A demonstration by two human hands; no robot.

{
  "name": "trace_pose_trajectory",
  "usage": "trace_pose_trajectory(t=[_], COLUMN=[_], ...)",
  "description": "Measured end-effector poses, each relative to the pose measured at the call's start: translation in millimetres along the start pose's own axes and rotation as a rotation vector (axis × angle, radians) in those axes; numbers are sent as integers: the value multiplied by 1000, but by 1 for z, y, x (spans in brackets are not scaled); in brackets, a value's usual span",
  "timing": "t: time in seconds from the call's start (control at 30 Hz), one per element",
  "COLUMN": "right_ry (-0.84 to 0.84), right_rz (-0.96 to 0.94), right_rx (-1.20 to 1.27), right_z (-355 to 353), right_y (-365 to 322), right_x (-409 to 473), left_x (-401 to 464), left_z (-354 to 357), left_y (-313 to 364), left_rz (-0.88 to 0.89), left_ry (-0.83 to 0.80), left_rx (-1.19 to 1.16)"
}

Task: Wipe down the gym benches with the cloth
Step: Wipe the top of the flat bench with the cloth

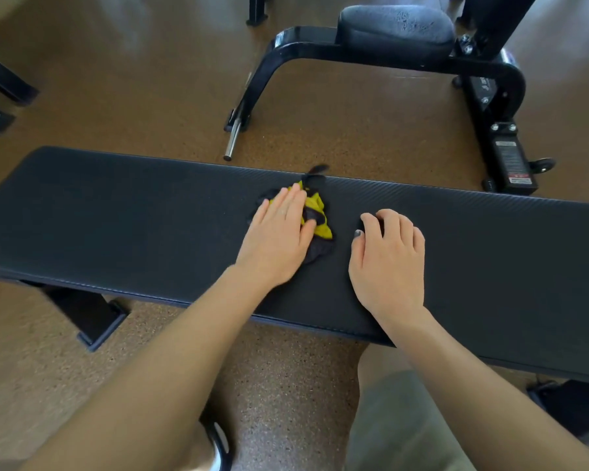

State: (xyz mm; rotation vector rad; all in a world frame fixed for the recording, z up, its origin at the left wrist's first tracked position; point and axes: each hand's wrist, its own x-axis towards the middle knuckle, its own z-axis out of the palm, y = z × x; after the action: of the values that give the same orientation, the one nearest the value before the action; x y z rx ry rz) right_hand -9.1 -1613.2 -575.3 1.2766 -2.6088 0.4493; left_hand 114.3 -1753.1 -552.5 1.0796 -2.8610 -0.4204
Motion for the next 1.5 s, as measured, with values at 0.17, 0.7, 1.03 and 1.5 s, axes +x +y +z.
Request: trace_pose_trajectory(t=[0.17, 0.7, 1.03, 1.5], right_ry=[43, 133, 85, -10], right_rz=[27, 116, 119, 90], right_rx=[86, 21, 40, 227], right_z=[0, 17, 12, -20], right_y=[2, 26, 24, 84], right_x=[2, 47, 48, 30], left_x=[-37, 103, 64, -72], left_z=[7, 0, -34, -5], left_y=[14, 32, -83, 1], left_rz=[150, 263, -34, 337], left_ry=[-24, 31, 55, -66], left_rx=[67, 69, -58, 2])
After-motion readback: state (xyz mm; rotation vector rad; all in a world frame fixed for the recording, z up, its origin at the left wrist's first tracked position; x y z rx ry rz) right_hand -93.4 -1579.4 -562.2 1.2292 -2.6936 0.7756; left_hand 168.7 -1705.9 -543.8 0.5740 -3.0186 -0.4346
